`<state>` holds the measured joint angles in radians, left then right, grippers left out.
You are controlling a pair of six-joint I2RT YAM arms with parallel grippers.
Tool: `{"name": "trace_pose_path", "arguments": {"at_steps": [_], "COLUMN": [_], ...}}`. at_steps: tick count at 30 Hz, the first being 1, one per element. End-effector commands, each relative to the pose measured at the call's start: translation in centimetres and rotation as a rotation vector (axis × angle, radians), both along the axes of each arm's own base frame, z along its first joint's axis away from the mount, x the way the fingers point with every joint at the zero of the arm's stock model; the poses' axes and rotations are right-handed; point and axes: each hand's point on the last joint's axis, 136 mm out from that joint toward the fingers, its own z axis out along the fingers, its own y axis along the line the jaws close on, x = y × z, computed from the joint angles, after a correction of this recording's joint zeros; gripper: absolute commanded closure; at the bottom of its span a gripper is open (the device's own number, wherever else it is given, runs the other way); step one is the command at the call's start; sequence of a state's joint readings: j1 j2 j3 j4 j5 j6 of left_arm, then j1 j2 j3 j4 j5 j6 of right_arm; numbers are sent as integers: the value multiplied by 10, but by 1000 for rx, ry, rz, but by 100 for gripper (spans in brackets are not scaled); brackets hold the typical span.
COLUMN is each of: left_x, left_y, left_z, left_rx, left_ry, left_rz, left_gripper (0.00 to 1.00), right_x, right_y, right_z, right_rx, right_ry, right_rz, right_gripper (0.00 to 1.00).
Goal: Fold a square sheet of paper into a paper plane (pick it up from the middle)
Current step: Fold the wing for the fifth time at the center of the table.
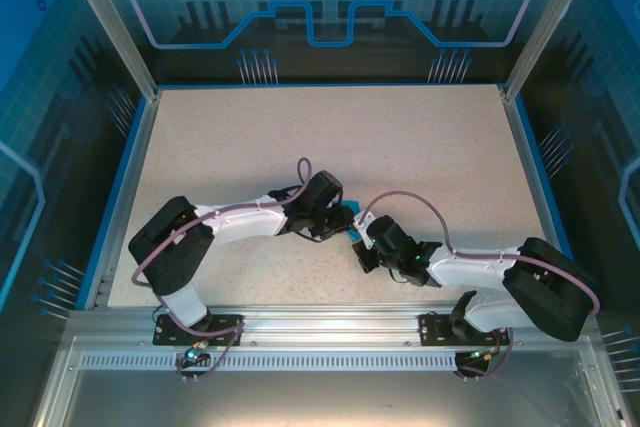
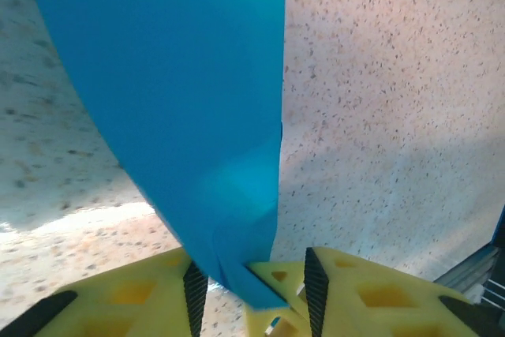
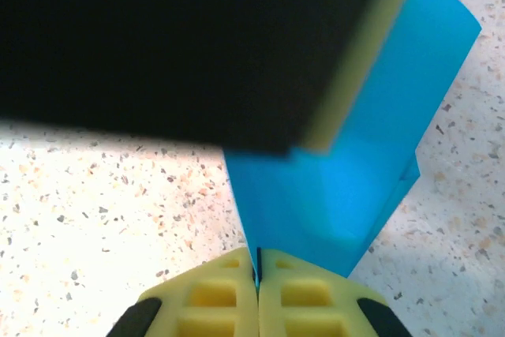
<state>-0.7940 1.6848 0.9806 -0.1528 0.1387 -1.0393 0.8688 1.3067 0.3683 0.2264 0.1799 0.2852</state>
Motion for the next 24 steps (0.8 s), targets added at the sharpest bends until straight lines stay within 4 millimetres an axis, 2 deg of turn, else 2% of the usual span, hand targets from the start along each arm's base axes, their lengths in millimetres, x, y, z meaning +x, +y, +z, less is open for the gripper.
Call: {"name": "trace_pose_path", "arguments": {"at_steps": [1, 4, 8, 10, 13, 17, 20, 24], "left_x": [1, 2, 3, 4, 4, 4, 7, 10], "left_y": [15, 20, 16, 17, 19, 24, 22, 15], "left_z": [13, 12, 5, -1, -7, -6, -11, -20], "left_rx": [1, 12, 12, 19, 15, 11, 6, 2], "left_ry": [-34, -26, 6, 23, 43, 43, 72, 108], "left_rz": [21, 23, 5, 17, 34, 59, 63, 64], "left_gripper": [57, 48, 46, 39, 38, 30, 30, 35], "right_x": [-2, -6, -8, -9, -7, -8, -9, -8], "right_y": [3, 1, 0, 1, -1, -1, 0, 3], "right_z": [0, 3, 2, 2, 2, 4, 5, 4], "right_rx": [82, 119, 94, 91, 83, 84, 93, 85], "right_ry": [22, 0, -13, -26, -35, -47, -52, -53], "right_rz": [-21, -19, 15, 33, 24, 37, 47, 59], "right_gripper": [94, 93, 92, 92, 92, 92, 91, 90]}}
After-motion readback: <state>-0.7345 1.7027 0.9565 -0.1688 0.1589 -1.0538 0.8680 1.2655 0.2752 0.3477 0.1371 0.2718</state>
